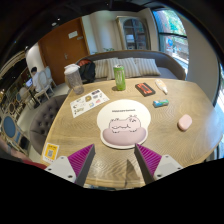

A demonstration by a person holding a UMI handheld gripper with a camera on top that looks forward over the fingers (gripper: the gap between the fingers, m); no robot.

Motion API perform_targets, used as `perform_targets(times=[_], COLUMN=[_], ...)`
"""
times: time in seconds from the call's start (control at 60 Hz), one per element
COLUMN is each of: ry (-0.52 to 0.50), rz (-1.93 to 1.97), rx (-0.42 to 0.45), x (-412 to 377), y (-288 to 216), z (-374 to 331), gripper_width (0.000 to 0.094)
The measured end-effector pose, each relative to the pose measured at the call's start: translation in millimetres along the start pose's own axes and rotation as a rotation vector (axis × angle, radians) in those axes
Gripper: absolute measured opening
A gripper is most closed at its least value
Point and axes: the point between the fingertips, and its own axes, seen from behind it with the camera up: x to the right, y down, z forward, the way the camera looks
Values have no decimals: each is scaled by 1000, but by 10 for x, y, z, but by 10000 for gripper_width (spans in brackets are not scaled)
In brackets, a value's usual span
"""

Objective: Arrange mouse

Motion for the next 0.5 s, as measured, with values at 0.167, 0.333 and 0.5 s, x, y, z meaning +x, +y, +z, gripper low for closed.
perform_targets(times=[0.167, 0.333, 0.5], ry=[86, 122, 151], rz=[44, 70, 55], rx=[18, 22, 30], x=[341, 898, 1667], y=[-10, 75, 158], z=[-51, -39, 79], gripper_width=[822, 823, 821])
